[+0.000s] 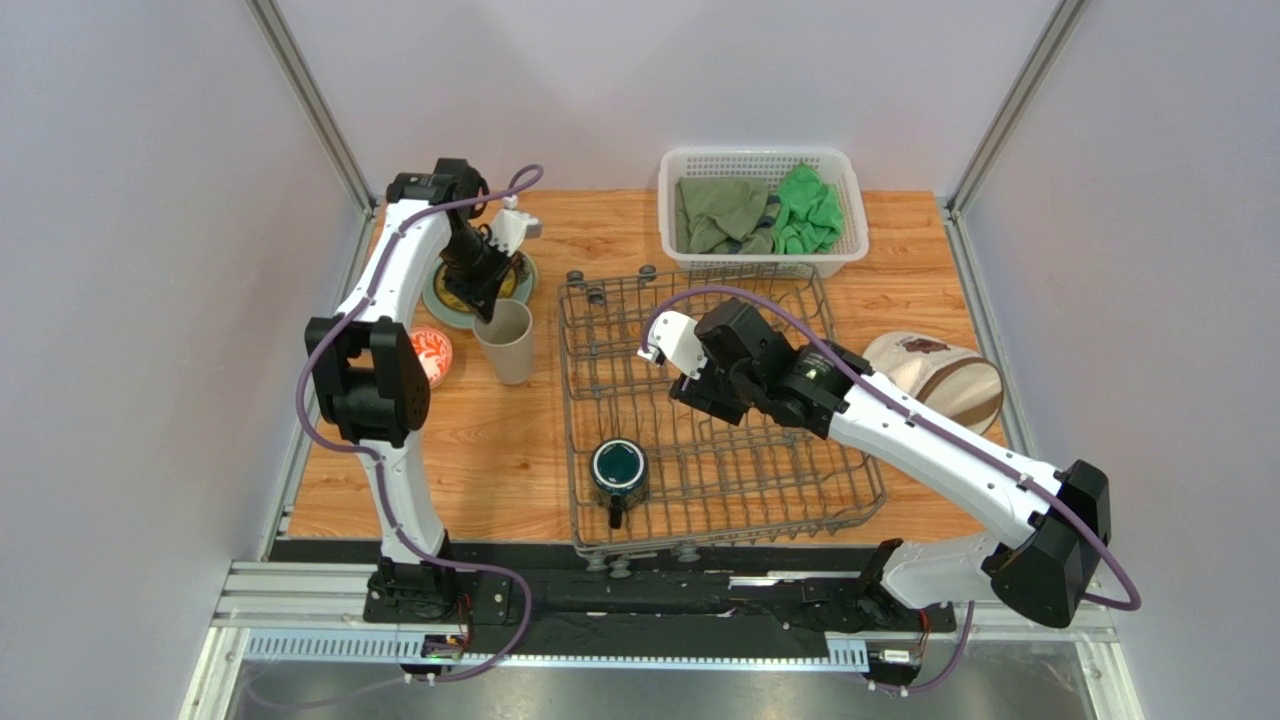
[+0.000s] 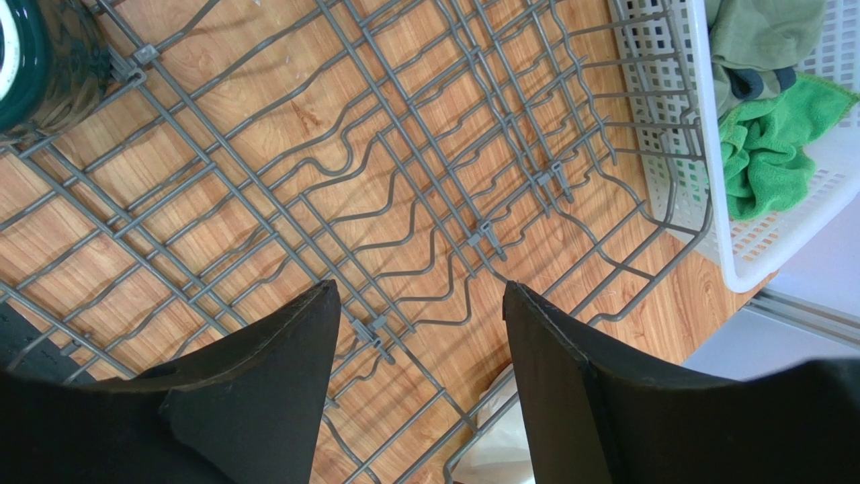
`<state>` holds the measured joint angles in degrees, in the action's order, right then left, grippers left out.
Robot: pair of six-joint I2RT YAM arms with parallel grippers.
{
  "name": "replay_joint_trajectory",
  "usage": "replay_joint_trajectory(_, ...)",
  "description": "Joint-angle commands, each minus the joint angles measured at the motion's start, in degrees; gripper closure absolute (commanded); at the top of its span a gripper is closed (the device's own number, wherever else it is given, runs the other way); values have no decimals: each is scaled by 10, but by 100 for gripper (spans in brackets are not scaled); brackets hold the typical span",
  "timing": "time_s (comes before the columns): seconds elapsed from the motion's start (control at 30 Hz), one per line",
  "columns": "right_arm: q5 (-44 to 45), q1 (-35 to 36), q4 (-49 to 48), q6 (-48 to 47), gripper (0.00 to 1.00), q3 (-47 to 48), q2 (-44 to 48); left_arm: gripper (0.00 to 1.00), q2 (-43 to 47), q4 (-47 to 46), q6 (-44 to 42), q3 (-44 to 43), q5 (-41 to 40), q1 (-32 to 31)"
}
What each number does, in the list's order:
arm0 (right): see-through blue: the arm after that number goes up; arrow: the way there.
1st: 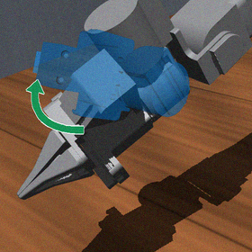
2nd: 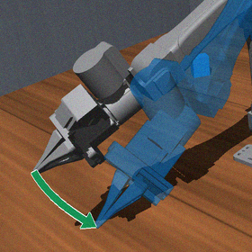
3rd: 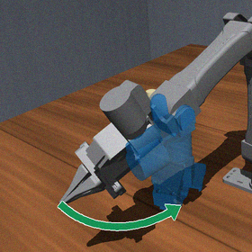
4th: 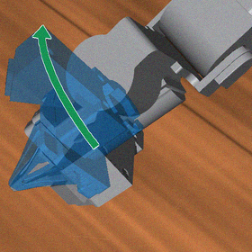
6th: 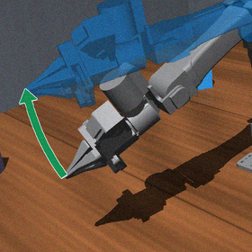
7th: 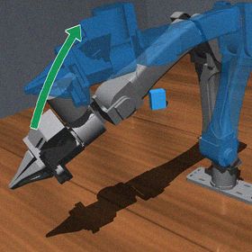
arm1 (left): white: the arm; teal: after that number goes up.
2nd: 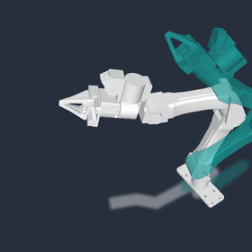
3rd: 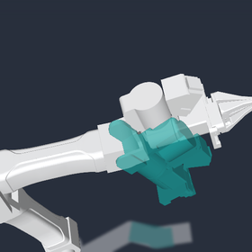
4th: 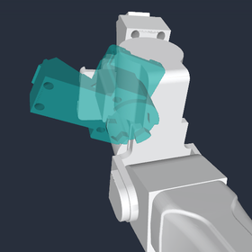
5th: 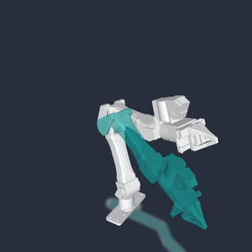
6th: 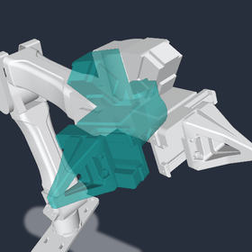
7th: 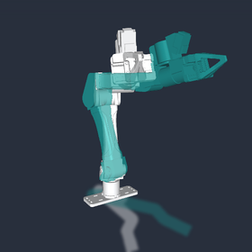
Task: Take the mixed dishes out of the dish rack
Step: Place the cup at the center of the board.
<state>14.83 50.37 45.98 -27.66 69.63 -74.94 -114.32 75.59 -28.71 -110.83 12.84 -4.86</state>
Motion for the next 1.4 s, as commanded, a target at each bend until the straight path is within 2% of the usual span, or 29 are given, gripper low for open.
replay_joint_trajectory(0.0, -9, -2, -22, 11, 34, -5, 2, 100, -11, -18, 15, 3, -11, 3)
replay_joint_trajectory(0.77, -20, -2, -19, 14, 34, -24, 6, 99, -42, -65, 25, 16, -32, 4)
replay_joint_trajectory(0.83, -20, -1, -18, 14, 34, -24, 7, 94, -40, -64, 25, 17, -30, 4)
replay_joint_trajectory(1.0, -25, -1, -16, 16, 34, -23, 8, 71, -32, -67, 24, 18, -26, 4)
replay_joint_trajectory(1.17, -45, -2, -9, 22, 34, -22, 10, 56, -13, -62, 23, 18, -19, 4)
replay_joint_trajectory(1.37, -96, 0, 2, 32, 33, -16, 3, 45, 15, -53, 21, 12, -15, 4)
